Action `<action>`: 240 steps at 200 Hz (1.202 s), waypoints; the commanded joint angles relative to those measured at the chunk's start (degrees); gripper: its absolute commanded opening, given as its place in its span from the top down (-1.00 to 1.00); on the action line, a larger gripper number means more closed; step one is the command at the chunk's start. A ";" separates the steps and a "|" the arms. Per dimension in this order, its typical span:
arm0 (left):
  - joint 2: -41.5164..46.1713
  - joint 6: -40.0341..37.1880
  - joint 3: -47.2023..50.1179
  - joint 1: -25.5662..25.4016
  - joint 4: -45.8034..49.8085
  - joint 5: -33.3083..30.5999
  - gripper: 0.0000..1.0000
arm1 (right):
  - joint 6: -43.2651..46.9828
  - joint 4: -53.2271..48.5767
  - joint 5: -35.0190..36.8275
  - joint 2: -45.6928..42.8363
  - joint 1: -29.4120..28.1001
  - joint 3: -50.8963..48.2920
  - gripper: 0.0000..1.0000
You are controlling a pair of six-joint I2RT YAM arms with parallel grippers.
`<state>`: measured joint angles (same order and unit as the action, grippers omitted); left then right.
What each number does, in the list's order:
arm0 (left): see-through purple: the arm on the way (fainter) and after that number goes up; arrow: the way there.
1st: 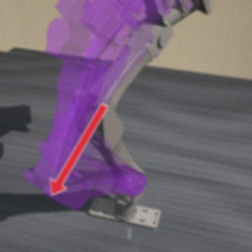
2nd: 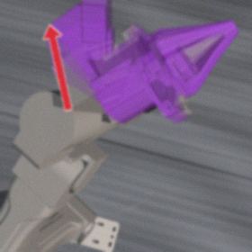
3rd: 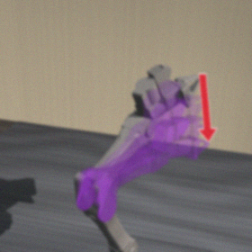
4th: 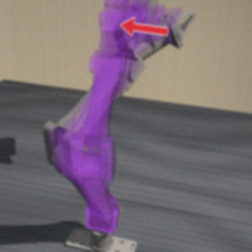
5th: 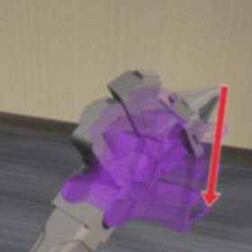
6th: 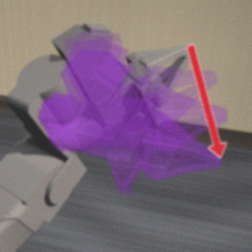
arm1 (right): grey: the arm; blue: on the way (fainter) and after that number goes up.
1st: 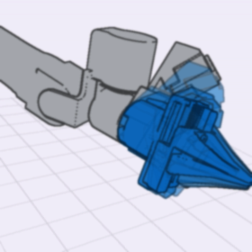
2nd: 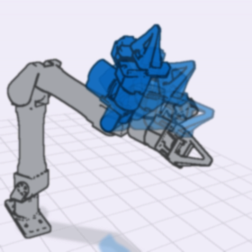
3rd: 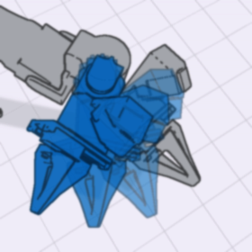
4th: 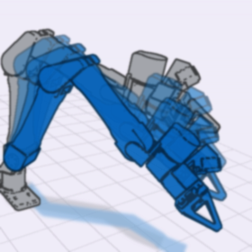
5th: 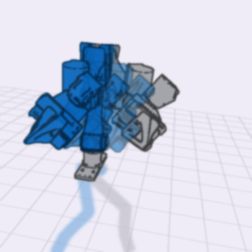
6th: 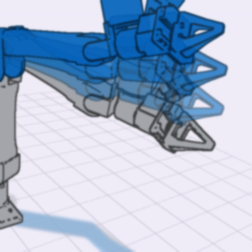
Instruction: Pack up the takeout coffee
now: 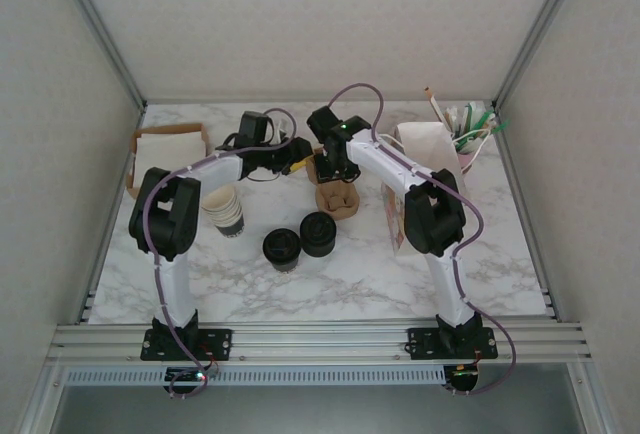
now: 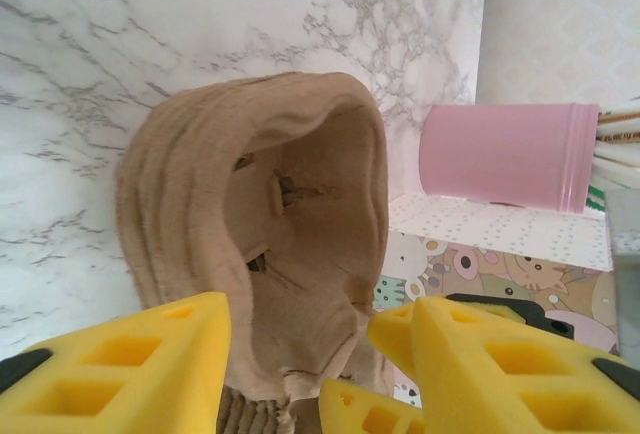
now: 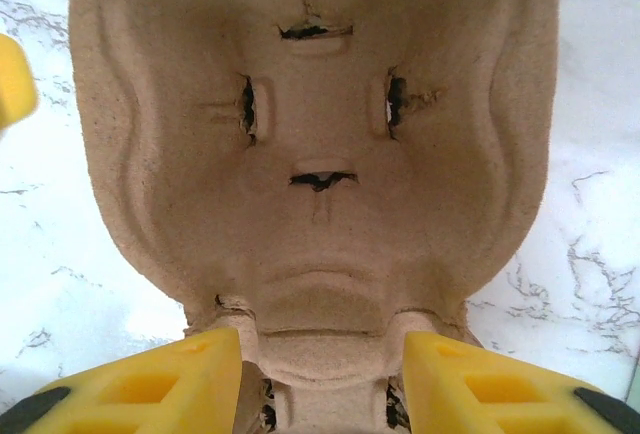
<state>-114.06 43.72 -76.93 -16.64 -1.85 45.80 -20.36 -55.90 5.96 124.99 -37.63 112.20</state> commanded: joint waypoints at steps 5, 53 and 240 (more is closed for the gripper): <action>3.86 2.17 1.61 1.17 -3.90 1.18 -0.02 | -0.65 -1.73 -0.20 1.34 0.42 2.06 0.08; 5.69 2.09 3.46 2.23 -3.75 -0.59 0.25 | -0.72 -2.50 -0.76 2.79 0.37 3.49 0.09; -0.81 -2.94 3.93 2.67 -0.89 2.15 0.53 | -0.60 -4.41 -1.21 3.81 0.43 6.98 0.39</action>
<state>-113.47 42.11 -73.25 -14.41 -2.74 45.98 -20.58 -59.20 5.76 129.14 -37.36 117.43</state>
